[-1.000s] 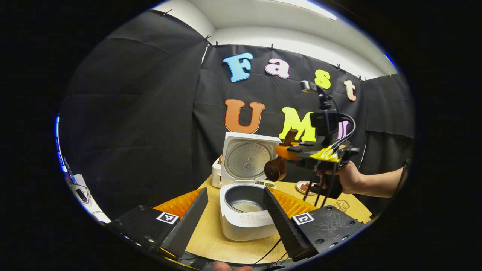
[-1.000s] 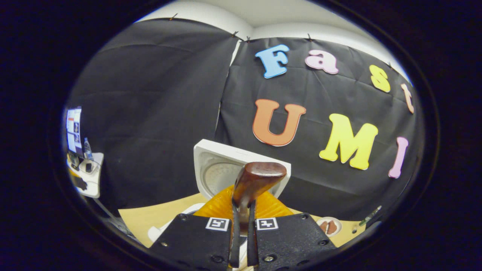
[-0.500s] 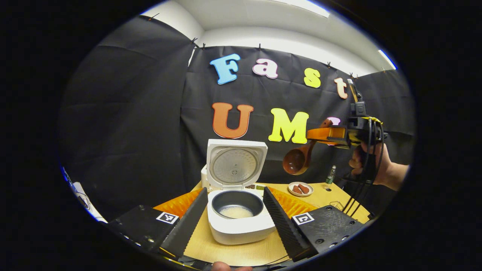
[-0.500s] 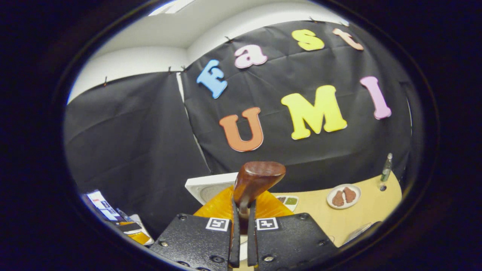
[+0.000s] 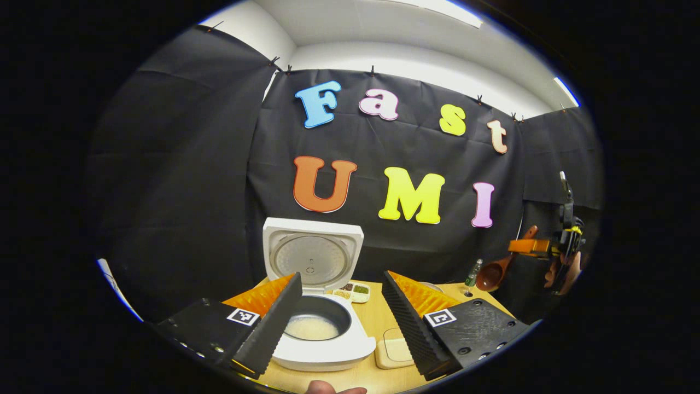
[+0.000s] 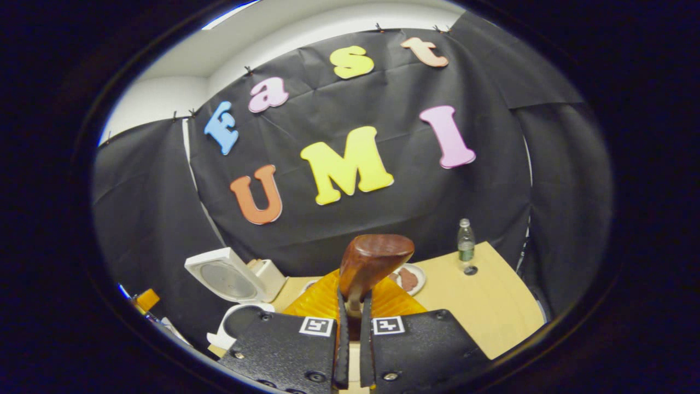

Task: Close the left gripper, press the button to open the rice cooker; take a wooden spoon from the chopstick holder with the right hand, scoop a spoonful of rice and pour it into the rice cooker, then put the wooden spoon back into the chopstick holder.

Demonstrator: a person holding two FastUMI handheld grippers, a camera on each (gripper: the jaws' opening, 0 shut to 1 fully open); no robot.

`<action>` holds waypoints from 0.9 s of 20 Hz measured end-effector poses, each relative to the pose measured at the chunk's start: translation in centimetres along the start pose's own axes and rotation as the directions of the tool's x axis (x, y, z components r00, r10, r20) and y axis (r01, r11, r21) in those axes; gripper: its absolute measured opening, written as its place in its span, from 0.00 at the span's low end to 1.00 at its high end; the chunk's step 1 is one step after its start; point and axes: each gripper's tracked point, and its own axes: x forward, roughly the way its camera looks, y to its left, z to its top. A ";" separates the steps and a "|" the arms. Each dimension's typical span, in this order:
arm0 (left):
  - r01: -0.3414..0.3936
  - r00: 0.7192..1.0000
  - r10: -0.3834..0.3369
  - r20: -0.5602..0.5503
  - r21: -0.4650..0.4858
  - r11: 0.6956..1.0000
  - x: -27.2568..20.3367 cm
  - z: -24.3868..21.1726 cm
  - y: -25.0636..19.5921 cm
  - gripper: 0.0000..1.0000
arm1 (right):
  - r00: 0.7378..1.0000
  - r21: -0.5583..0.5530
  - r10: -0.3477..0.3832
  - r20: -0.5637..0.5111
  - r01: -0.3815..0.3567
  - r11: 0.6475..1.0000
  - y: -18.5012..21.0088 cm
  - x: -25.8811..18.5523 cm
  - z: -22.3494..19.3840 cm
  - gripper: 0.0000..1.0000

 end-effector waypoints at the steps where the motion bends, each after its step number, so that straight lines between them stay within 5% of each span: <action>1: -0.007 1.000 0.007 0.008 0.005 1.000 0.7 0.4 -0.5 0.94 | 1.000 0.016 -0.022 -0.011 0.022 1.000 -1.8 -0.1 -0.5 0.13; 9: -0.061 0.998 0.061 -0.015 0.009 0.998 2.4 1.7 -2.7 0.94 | 0.978 0.090 -0.142 -0.151 0.157 0.984 -11.4 1.7 -9.6 0.13; 18: -0.089 0.995 0.092 -0.045 0.057 0.994 2.0 1.8 -3.3 0.94 | 0.954 0.019 -0.200 -0.225 0.209 0.978 -14.1 5.7 -17.6 0.13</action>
